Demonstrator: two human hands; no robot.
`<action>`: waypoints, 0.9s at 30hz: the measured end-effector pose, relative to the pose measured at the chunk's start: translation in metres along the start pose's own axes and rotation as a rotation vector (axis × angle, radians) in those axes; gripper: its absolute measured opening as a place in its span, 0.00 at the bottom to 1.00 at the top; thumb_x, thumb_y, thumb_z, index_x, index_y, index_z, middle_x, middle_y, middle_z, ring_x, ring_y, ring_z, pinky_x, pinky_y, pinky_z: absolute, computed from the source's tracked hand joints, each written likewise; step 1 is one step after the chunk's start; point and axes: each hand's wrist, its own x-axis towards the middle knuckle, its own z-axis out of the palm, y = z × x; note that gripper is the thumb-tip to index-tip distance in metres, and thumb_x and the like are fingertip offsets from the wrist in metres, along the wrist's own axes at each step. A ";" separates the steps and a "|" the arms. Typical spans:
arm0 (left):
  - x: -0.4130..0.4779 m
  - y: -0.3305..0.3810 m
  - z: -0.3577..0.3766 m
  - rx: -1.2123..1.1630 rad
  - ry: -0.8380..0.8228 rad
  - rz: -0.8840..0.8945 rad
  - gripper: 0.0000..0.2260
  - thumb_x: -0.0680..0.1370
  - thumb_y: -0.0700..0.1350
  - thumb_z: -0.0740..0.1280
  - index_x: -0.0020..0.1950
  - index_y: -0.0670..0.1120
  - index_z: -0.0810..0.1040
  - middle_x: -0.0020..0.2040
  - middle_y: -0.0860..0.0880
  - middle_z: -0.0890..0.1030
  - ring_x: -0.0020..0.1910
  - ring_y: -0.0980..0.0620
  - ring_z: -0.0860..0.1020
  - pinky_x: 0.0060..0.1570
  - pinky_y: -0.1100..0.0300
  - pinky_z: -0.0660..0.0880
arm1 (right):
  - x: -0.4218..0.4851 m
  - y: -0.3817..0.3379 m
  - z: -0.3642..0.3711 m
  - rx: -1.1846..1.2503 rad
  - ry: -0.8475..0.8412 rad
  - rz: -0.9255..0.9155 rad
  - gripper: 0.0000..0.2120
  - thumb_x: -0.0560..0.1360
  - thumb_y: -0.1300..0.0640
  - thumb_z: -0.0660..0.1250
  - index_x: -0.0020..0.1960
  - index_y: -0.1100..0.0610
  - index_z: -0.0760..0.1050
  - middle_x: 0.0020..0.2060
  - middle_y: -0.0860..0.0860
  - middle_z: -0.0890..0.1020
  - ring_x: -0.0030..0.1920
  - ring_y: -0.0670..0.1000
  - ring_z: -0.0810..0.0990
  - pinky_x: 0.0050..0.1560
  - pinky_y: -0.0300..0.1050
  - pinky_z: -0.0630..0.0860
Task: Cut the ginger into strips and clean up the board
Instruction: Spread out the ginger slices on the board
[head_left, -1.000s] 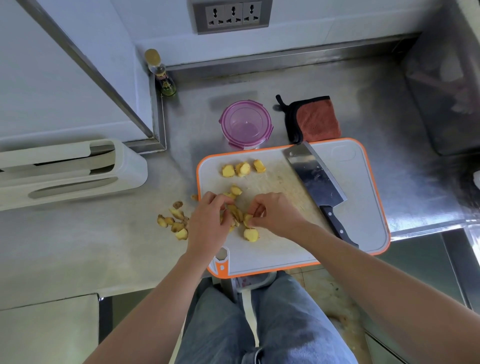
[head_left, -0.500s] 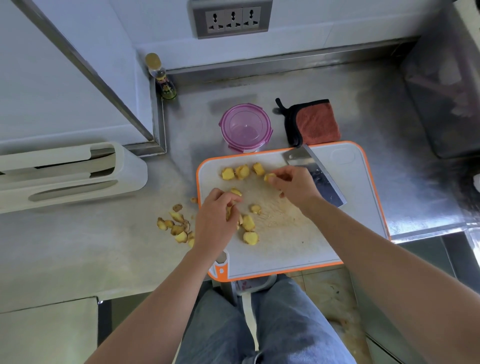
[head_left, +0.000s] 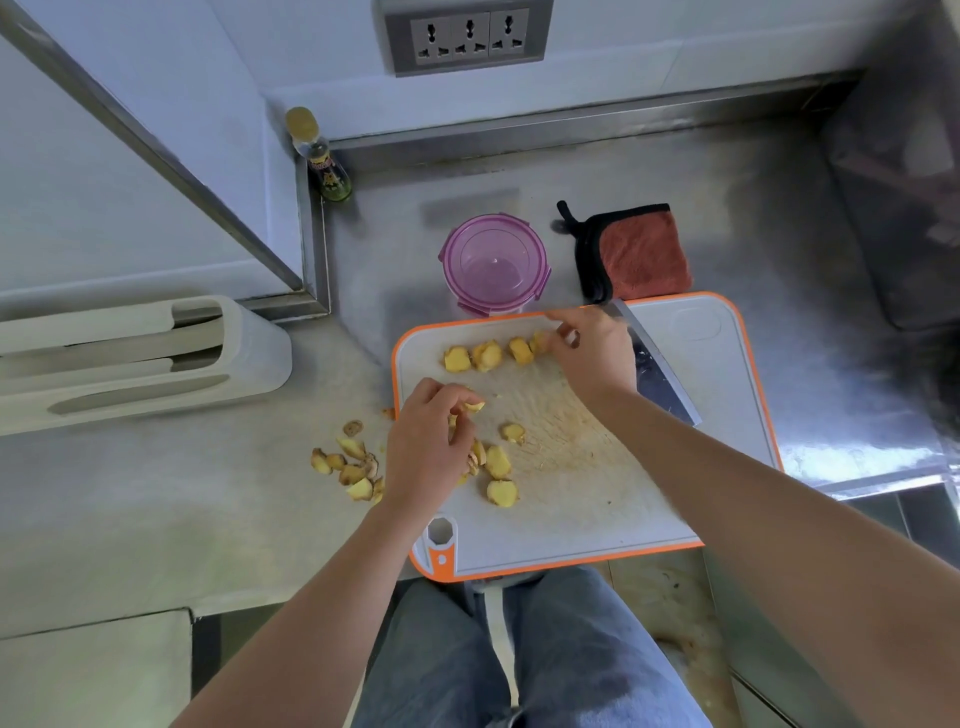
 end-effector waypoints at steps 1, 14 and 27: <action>-0.001 -0.001 -0.001 0.003 -0.002 -0.001 0.09 0.77 0.39 0.66 0.54 0.51 0.80 0.48 0.57 0.72 0.37 0.59 0.73 0.34 0.69 0.70 | -0.005 -0.003 -0.003 0.004 0.043 -0.034 0.12 0.74 0.58 0.67 0.58 0.52 0.79 0.42 0.50 0.82 0.41 0.52 0.79 0.41 0.50 0.78; -0.036 -0.020 -0.001 0.066 -0.110 0.153 0.14 0.74 0.45 0.71 0.60 0.50 0.79 0.55 0.54 0.70 0.49 0.58 0.74 0.39 0.63 0.75 | -0.097 0.001 0.018 -0.187 -0.415 -0.460 0.09 0.69 0.57 0.73 0.48 0.59 0.79 0.45 0.53 0.75 0.36 0.55 0.76 0.33 0.50 0.75; -0.038 -0.016 0.001 0.070 -0.063 0.153 0.11 0.75 0.43 0.70 0.57 0.49 0.80 0.52 0.52 0.73 0.49 0.54 0.74 0.42 0.56 0.78 | -0.105 -0.009 0.001 -0.275 -0.663 -0.428 0.08 0.74 0.57 0.68 0.53 0.51 0.80 0.45 0.46 0.79 0.42 0.45 0.74 0.44 0.41 0.71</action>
